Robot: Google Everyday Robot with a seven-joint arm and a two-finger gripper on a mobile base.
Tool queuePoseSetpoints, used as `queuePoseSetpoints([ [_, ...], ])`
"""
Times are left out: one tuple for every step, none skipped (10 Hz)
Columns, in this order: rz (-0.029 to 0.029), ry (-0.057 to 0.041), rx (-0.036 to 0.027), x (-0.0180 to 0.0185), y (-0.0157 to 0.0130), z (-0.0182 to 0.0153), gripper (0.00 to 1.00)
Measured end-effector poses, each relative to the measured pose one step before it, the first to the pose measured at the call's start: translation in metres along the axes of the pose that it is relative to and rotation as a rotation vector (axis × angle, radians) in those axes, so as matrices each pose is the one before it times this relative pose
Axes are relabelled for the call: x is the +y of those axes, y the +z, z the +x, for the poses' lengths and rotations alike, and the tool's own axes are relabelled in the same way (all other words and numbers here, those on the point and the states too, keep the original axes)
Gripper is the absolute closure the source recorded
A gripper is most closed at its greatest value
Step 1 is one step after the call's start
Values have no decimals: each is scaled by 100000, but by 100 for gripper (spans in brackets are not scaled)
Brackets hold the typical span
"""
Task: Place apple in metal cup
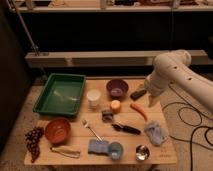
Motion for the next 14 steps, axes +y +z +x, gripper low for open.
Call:
queuePoseSetpoints([
  [663,-4731,-1233,-1020,126,-505,35],
  [238,-1355,-368,-311,46,-138,35],
  [1,-7,5,1,-5,0,35],
  [-177,-152,344,81,-18,32,35],
  [107,-1684,518,-140,153,92,35],
  [323,-5224,-242,-897,322,-84,35],
  [-401,-6569,-1211,-1177,784,220,35],
  [-85,-5560,-1825,-1396,768,298,35],
  [-238,-5525,-3021,-1420,1168,158,35],
  [545,-2962,-2143,-820,665,20,35],
  [-384,-4056,-5252,-281,1411,-151,35],
  [-1708,-1017,-2729,354,1190,3,35],
  [-191,-603,-495,-278,237,-151,35],
  [47,85,40,42,-14,18,35],
])
